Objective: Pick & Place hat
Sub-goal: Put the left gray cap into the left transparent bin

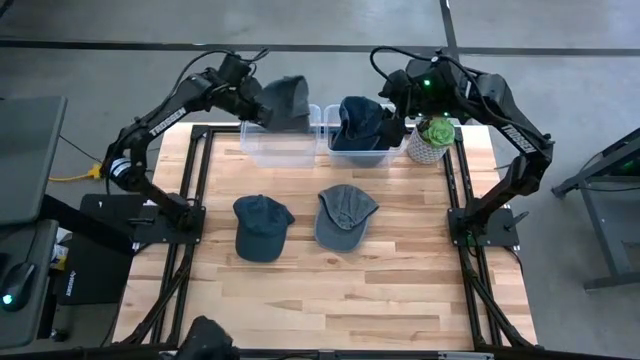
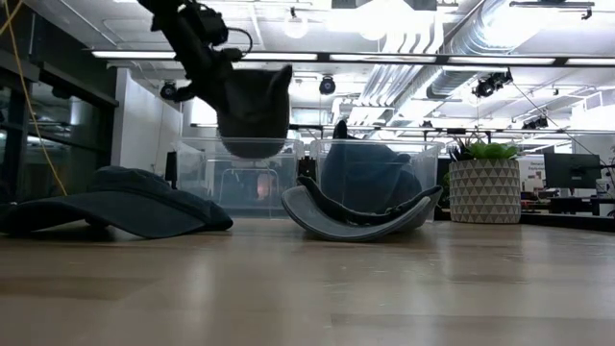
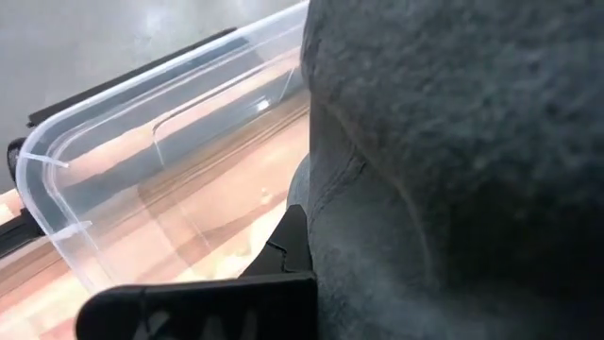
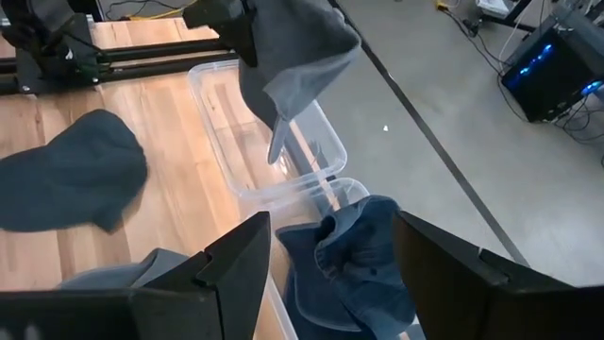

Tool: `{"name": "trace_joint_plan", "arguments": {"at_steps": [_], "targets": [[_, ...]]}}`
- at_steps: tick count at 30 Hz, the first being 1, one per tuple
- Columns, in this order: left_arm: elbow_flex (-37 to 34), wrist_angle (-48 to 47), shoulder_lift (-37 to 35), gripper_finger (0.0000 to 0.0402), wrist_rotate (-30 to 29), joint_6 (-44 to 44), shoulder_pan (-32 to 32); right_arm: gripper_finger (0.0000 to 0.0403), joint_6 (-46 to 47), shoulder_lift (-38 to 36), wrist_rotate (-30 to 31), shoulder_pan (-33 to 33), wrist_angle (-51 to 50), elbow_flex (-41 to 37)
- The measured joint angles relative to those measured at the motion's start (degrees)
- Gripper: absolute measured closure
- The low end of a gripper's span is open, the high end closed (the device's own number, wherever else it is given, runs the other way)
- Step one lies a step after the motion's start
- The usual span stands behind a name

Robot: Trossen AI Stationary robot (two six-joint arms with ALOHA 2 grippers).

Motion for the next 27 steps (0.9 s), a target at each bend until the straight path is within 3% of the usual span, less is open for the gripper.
{"name": "trace_joint_plan", "arguments": {"at_steps": [9, 27], "targets": [[0.0, -1.17, 5.11, 0.0401, -4.57, 2.37, -0.01, 0.0187, 1.06, -0.02, 0.0, 0.15, -0.1, 0.0], [0.0, -1.07, 10.87, 0.0401, -7.54, 3.23, -0.01, 0.0187, 2.39, -0.02, -0.05, 0.15, -0.1, -0.04]]}}
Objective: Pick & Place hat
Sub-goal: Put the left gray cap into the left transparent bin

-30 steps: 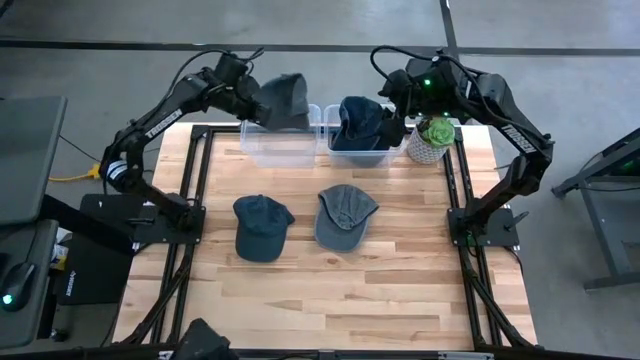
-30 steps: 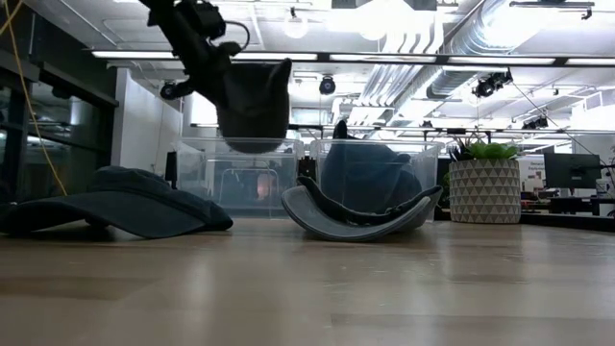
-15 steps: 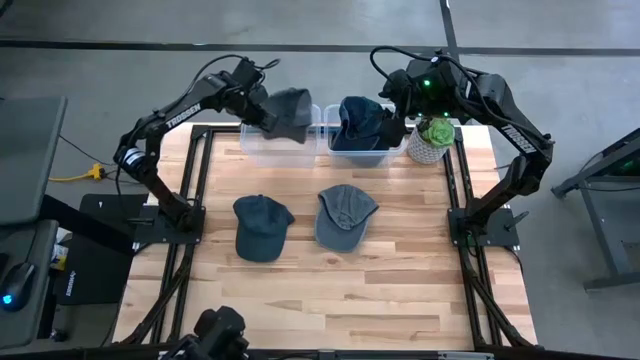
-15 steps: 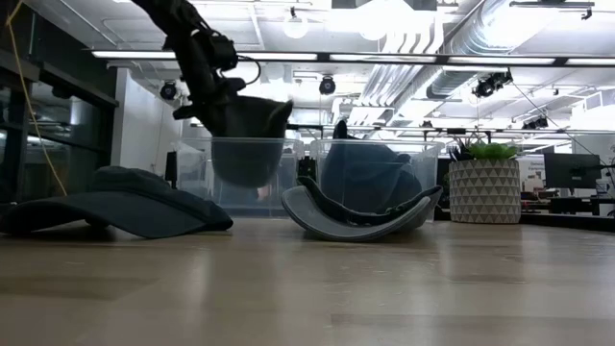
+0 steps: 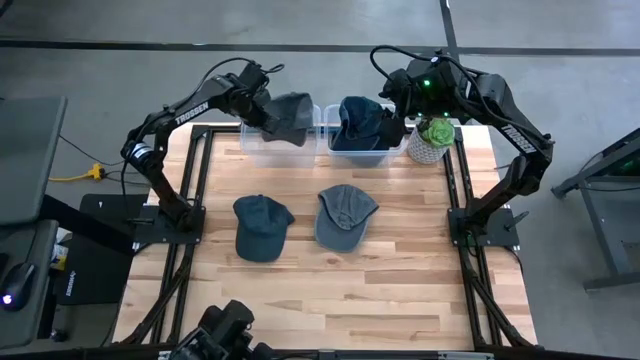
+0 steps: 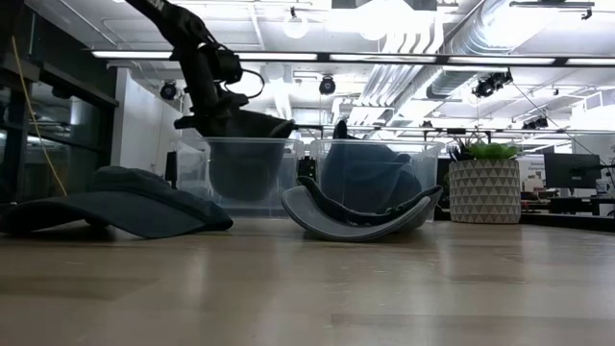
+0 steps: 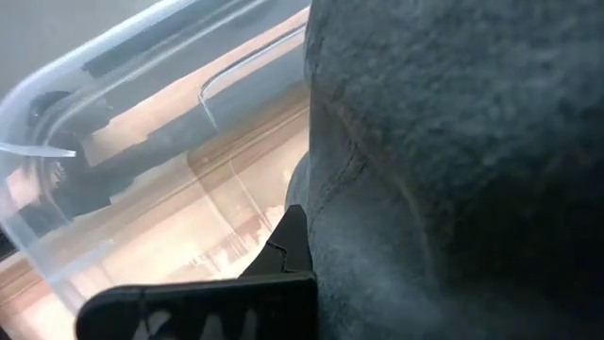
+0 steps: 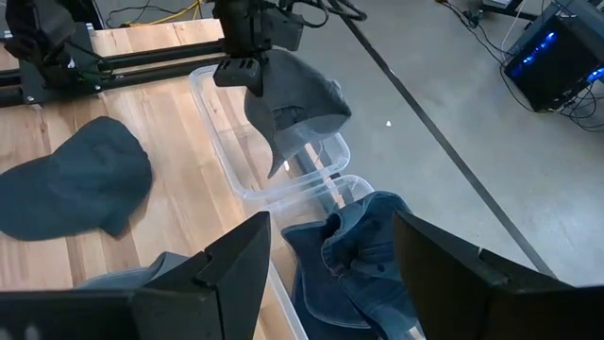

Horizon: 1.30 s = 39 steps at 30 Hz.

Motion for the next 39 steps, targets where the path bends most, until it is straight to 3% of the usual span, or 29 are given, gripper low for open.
{"name": "trace_joint_plan", "arguments": {"at_steps": [26, 39], "targets": [[0.0, -1.53, 2.79, 0.0397, 1.49, 0.31, -0.02, 0.0187, 0.66, 0.0, -0.3, 0.01, -1.01, 0.0], [0.0, -2.62, 2.77, 0.0243, 1.49, 0.45, -0.02, 0.0187, 1.02, 0.0, -0.7, 0.02, -1.38, 0.0]]}}
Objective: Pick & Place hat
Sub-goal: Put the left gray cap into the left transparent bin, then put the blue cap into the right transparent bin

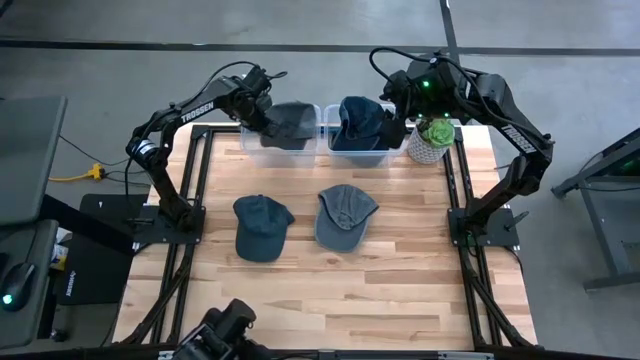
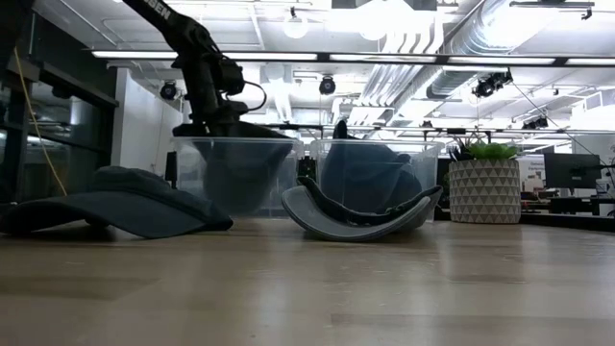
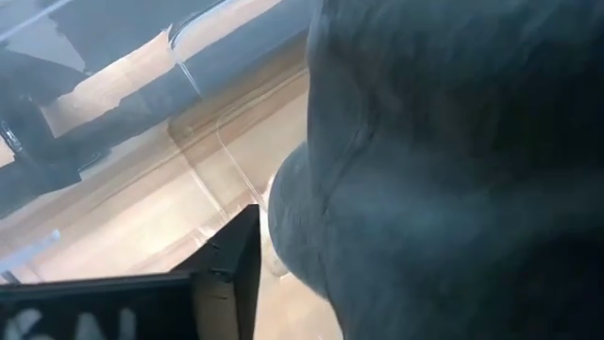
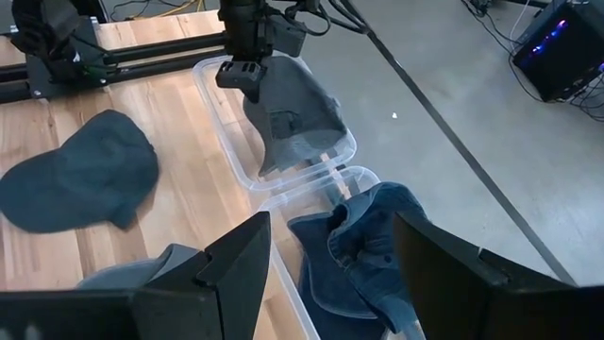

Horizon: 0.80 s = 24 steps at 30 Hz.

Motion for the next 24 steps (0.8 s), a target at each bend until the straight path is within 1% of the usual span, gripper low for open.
{"name": "trace_joint_plan", "arguments": {"at_steps": [3, 6, 12, 18, 21, 24], "targets": [[0.45, -1.2, 0.0, 0.0226, -0.04, -0.01, 0.0, 0.0187, 0.04, 0.0, -0.06, 0.0, -0.43, 0.0], [2.84, -3.11, -0.02, 0.0223, -1.21, 0.89, 0.0, 0.0187, 0.46, 0.0, -0.3, 0.0, -0.55, 0.0], [10.78, -8.86, -0.09, 0.0223, -6.91, 3.13, 0.0, 0.0187, 0.92, 0.0, -1.87, 0.0, -0.57, 0.0], [18.42, -15.67, -0.09, 0.0223, -13.23, 4.51, 0.0, 0.0187, 0.9, 0.0, -1.73, 0.46, -0.94, 0.0], [21.76, -20.57, -0.09, 0.0223, -13.68, 4.5, 0.0, 0.0187, 0.91, 0.0, -2.07, 0.55, -1.13, 0.0], [23.35, -26.47, -1.19, 0.0223, -12.22, 4.24, 0.0, 0.0187, 0.9, 0.0, -2.09, 0.55, -1.9, 0.0]]}}
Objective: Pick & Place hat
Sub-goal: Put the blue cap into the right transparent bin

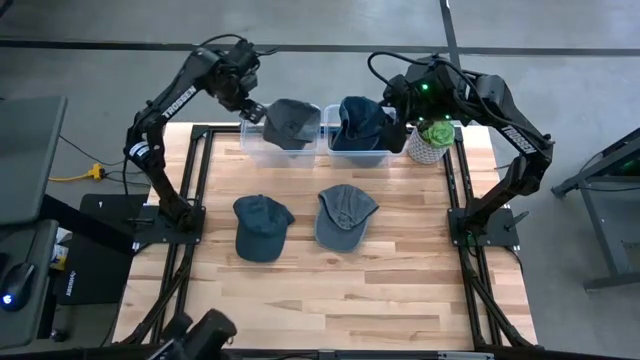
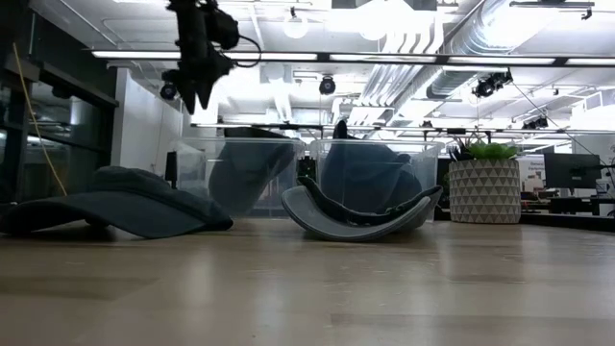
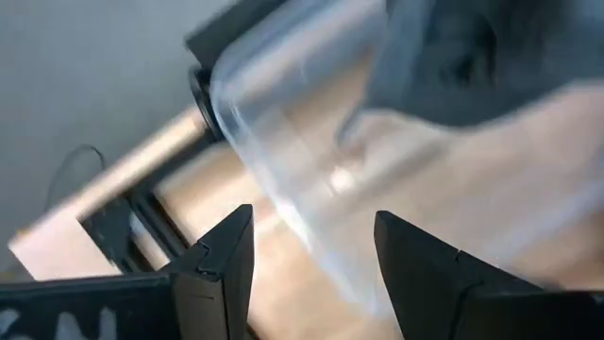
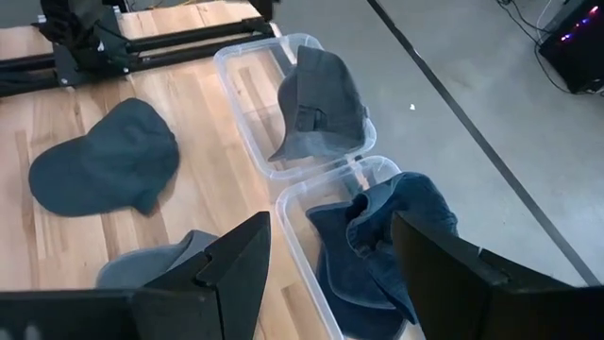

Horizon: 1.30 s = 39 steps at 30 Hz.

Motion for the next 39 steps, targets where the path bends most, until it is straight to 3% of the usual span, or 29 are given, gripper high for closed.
{"name": "trace_joint_plan", "arguments": {"at_steps": [4, 14, 22, 29, 34, 39], "targets": [[0.1, -4.83, -3.34, 0.0223, 2.88, -0.27, -0.13, 0.0187, 0.0, 0.0, -0.01, 0.0, -0.81, 0.0], [0.11, -6.84, -15.3, 0.0223, 3.72, -5.86, -0.77, 0.0187, -1.82, 0.0, -0.25, 0.46, -1.05, 0.0], [-1.11, -6.47, -20.8, 0.0223, 4.2, -12.88, -10.02, 0.0187, -3.02, 0.0, -3.01, 0.82, -1.09, 0.0], [-19.73, -5.22, -27.7, 0.0223, 2.76, -22.08, -18.74, 0.0187, -4.05, 0.0, -2.76, 1.88, -3.76, 0.0], [-38.17, 6.9, -36.22, 0.0223, 6.57, -31.21, -25.0, 0.0187, -5.04, 0.02, -2.59, 1.84, -4.04, 0.0], [-51.19, 14.86, -42.59, 0.0223, 8.12, -40.15, -32.25, 0.0187, -6.51, 0.02, -2.87, 1.84, -4.04, 0.0]]}}
